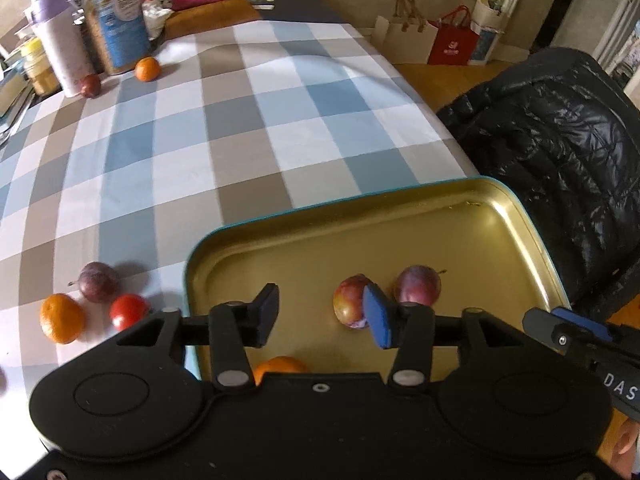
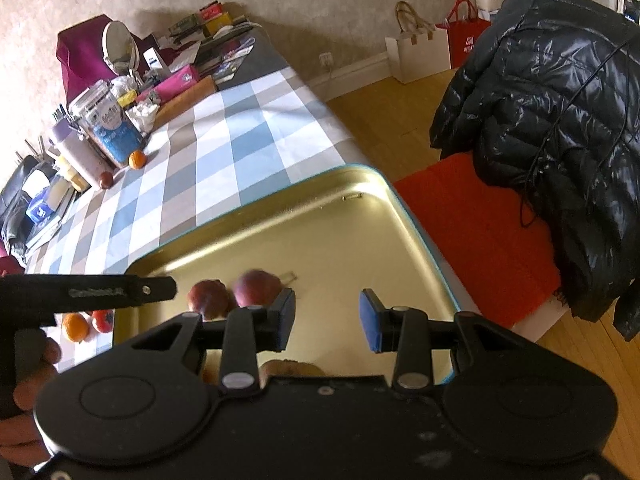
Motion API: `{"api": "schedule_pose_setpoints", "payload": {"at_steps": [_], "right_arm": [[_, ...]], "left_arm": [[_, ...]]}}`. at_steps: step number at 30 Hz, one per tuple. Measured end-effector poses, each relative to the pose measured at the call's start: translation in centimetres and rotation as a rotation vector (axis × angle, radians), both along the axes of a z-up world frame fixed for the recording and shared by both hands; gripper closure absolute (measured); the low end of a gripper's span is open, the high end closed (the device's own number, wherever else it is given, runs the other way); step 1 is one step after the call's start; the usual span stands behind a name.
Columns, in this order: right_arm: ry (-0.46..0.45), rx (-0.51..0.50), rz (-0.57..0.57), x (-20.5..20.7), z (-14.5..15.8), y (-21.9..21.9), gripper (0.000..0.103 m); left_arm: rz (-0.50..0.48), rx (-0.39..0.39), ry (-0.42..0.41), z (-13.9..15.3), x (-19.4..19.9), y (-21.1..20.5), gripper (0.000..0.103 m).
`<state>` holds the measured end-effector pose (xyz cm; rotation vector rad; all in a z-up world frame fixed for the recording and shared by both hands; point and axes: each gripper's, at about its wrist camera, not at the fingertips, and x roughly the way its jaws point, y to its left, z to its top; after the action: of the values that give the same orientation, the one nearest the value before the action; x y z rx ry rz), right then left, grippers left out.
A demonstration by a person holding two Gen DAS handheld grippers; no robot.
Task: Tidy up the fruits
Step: 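Open both grippers to drop the plums into the tray, then grasp a tangerine with the left gripper while the right approaches a red tomato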
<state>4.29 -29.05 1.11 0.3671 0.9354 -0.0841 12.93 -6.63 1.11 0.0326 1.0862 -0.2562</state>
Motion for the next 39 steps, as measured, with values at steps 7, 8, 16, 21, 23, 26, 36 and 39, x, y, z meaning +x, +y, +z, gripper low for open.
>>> {"api": "schedule_pose_setpoints", "payload": {"at_steps": [7, 8, 16, 21, 23, 26, 36, 39], "right_arm": [[0.022, -0.018, 0.029, 0.0, 0.5, 1.8, 0.064], [0.023, -0.024, 0.038, 0.1, 0.7, 2.2, 0.064], [0.054, -0.083, 0.144, 1.2, 1.5, 7.5, 0.064], [0.072, -0.130, 0.223, 2.1, 1.5, 12.0, 0.064], [0.071, -0.141, 0.251, 2.4, 1.6, 13.7, 0.064], [0.072, -0.161, 0.295, 2.8, 1.7, 16.3, 0.064], [0.107, -0.163, 0.439, 3.6, 1.5, 24.0, 0.064], [0.126, -0.140, 0.468, 4.0, 1.4, 25.7, 0.064]], "left_arm": [[0.089, 0.010, -0.050, 0.9, -0.3, 4.2, 0.038], [0.101, 0.008, -0.054, 1.0, -0.3, 4.9, 0.038], [0.238, 0.033, -0.084, 1.3, -1.3, 12.3, 0.038], [0.331, 0.048, -0.085, 0.9, -2.5, 17.3, 0.037], [0.370, 0.048, -0.085, 0.8, -3.2, 19.3, 0.037], [0.427, 0.046, -0.096, 0.8, -4.2, 22.1, 0.037], [0.626, -0.001, -0.058, 0.1, -6.1, 30.8, 0.029], [0.669, -0.012, -0.035, -0.5, -6.7, 32.7, 0.030]]}}
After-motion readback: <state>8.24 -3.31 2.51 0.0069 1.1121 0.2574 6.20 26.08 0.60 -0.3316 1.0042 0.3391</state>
